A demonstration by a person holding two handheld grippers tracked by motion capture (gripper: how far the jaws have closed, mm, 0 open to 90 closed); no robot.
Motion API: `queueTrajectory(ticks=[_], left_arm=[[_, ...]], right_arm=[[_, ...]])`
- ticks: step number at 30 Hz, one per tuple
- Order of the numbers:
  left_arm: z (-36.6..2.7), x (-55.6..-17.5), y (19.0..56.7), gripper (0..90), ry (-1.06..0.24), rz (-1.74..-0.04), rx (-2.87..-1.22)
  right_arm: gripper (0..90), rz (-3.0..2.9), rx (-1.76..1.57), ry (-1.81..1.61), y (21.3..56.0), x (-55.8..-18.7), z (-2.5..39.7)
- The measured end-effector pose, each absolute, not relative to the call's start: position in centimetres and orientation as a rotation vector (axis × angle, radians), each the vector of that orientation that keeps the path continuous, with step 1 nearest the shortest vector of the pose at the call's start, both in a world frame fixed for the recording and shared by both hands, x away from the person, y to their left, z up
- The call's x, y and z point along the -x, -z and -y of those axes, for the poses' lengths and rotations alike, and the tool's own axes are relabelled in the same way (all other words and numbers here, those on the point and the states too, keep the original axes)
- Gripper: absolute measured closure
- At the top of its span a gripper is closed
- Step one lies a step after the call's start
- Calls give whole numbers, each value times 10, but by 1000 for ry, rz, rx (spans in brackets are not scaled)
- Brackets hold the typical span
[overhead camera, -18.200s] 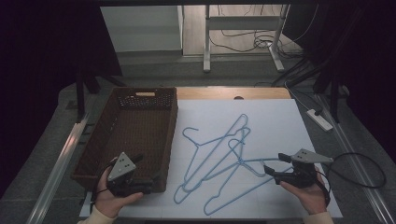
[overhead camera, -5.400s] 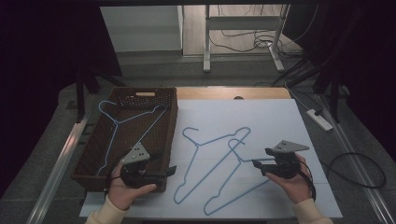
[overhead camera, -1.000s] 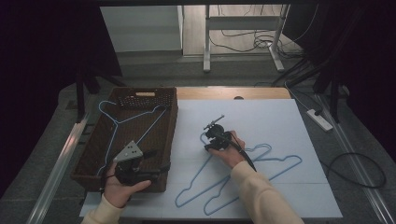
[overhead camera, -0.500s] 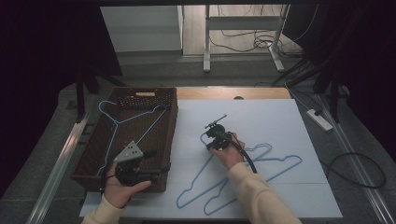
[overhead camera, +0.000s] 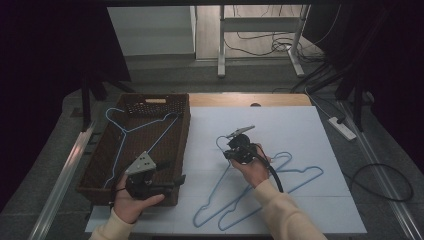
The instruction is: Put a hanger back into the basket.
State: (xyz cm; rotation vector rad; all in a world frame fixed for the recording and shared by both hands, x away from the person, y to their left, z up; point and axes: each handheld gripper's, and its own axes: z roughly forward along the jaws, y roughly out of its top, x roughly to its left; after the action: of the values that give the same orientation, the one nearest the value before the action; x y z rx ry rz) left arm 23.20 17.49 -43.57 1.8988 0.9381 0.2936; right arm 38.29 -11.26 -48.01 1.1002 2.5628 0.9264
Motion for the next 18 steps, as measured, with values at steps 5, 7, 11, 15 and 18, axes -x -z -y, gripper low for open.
queueTrajectory(ticks=[5, 7, 11, 15, 18], left_arm=[[-167, -232, 433, 254, -290, -924, -1911], [-160, -232, 431, 253, -283, -919, -1926], [-146, -235, 429, 253, -268, -907, -1953], [-128, -238, 430, 255, -249, -903, -1993], [-118, -241, 432, 258, -238, -902, -2020]], right_arm=[[861, -2530, -1078, -990, 472, -374, 122], [861, -2514, -1064, -1020, 469, -370, 127], [861, -2497, -1050, -1050, 466, -367, 132], [862, -2487, -1046, -1067, 464, -364, 136], [862, -2480, -1039, -1083, 463, -363, 138]])
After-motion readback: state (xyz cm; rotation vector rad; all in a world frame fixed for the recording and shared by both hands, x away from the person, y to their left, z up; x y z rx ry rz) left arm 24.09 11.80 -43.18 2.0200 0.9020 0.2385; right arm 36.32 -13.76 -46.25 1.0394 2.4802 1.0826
